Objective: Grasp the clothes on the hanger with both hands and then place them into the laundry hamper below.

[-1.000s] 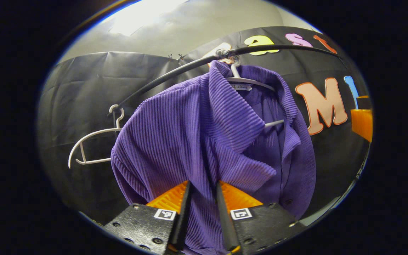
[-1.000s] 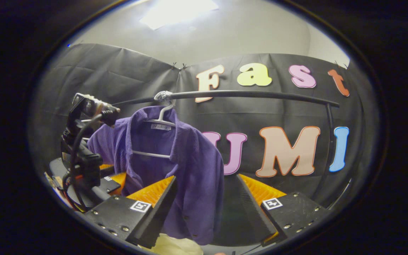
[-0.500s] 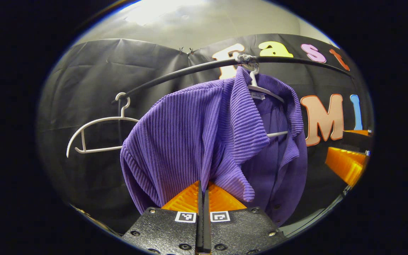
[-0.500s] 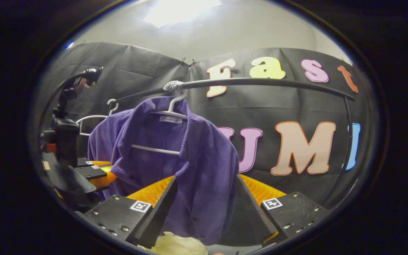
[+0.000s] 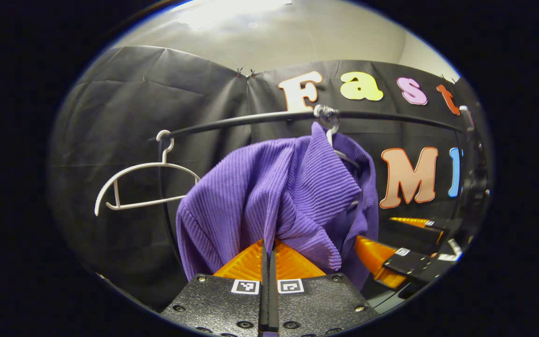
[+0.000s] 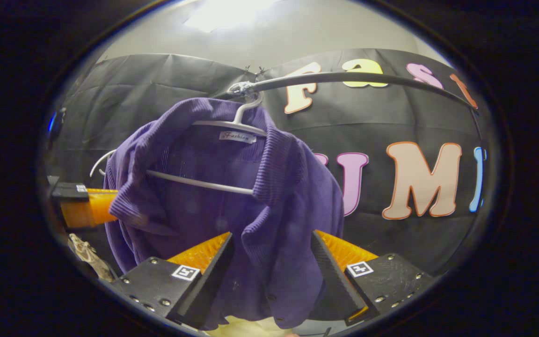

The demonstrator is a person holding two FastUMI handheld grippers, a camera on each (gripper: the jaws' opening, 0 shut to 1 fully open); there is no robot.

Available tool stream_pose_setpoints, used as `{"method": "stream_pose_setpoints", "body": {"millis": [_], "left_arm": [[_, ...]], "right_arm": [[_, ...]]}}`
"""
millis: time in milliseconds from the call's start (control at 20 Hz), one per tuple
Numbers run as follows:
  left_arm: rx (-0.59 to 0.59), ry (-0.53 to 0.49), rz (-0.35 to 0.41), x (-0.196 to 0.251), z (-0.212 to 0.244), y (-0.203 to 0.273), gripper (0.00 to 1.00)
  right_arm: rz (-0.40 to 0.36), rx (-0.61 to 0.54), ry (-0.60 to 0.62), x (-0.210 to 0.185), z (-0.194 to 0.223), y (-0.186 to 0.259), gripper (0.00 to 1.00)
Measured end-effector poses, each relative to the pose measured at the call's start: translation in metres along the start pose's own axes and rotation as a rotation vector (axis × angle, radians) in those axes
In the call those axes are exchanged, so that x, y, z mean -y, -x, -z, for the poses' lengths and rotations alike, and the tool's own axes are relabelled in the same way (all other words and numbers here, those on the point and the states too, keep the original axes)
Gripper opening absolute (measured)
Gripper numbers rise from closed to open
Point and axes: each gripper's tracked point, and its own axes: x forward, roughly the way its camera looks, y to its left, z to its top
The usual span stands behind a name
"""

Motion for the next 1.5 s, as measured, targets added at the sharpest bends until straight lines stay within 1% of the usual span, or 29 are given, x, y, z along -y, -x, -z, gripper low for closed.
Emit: {"method": "stream_pose_setpoints", "body": {"millis": [250,300,350,450,500,550,700,750,800,850,900,1000,1050,1300,1400,1500], "left_arm": [[0.057,-0.01,-0.007,-0.008,-0.033,0.014,0.0],[0.071,-0.021,-0.013,-0.01,-0.04,0.017,0.0],[0.085,-0.033,-0.02,-0.011,-0.046,0.019,0.0],[0.11,-0.047,-0.033,-0.016,-0.058,0.023,0.0],[0.117,-0.047,-0.041,-0.019,-0.061,0.024,0.0],[0.122,-0.045,-0.05,-0.022,-0.065,0.026,0.0],[0.129,-0.034,-0.082,-0.034,-0.071,0.028,0.0],[0.13,-0.03,-0.093,-0.038,-0.072,0.028,0.02],[0.129,-0.028,-0.106,-0.043,-0.072,0.029,0.0],[0.126,-0.027,-0.116,-0.047,-0.071,0.029,0.0],[0.127,-0.026,-0.128,-0.05,-0.072,0.029,0.0],[0.13,-0.03,-0.145,-0.057,-0.074,0.03,0.0],[0.134,-0.035,-0.155,-0.06,-0.076,0.03,0.0],[0.159,-0.053,-0.187,-0.074,-0.089,0.03,0.0],[0.171,-0.054,-0.198,-0.078,-0.094,0.028,0.0],[0.177,-0.06,-0.208,-0.083,-0.098,0.028,0.0]], "right_arm": [[0.031,-0.019,-0.003,-0.005,0.012,-0.019,0.98],[0.044,-0.025,-0.004,-0.002,0.015,-0.023,0.94],[0.058,-0.032,-0.007,0.002,0.018,-0.026,0.93],[0.088,-0.048,-0.014,0.011,0.024,-0.03,0.93],[0.102,-0.055,-0.018,0.016,0.027,-0.032,0.98],[0.116,-0.058,-0.02,0.021,0.029,-0.035,0.93],[0.169,-0.062,-0.011,0.039,0.033,-0.04,0.93],[0.184,-0.059,-0.006,0.046,0.033,-0.043,0.98],[0.194,-0.055,-0.003,0.05,0.032,-0.046,0.94],[0.206,-0.053,0.002,0.056,0.033,-0.048,0.98],[0.221,-0.05,0.01,0.061,0.032,-0.051,0.98],[0.228,-0.059,0.02,0.066,0.034,-0.058,0.99],[0.233,-0.065,0.023,0.069,0.036,-0.059,0.94],[0.247,-0.092,0.028,0.072,0.038,-0.061,0.45],[0.254,-0.107,0.034,0.072,0.038,-0.06,0.23],[0.259,-0.121,0.046,0.072,0.038,-0.058,0.25]]}}
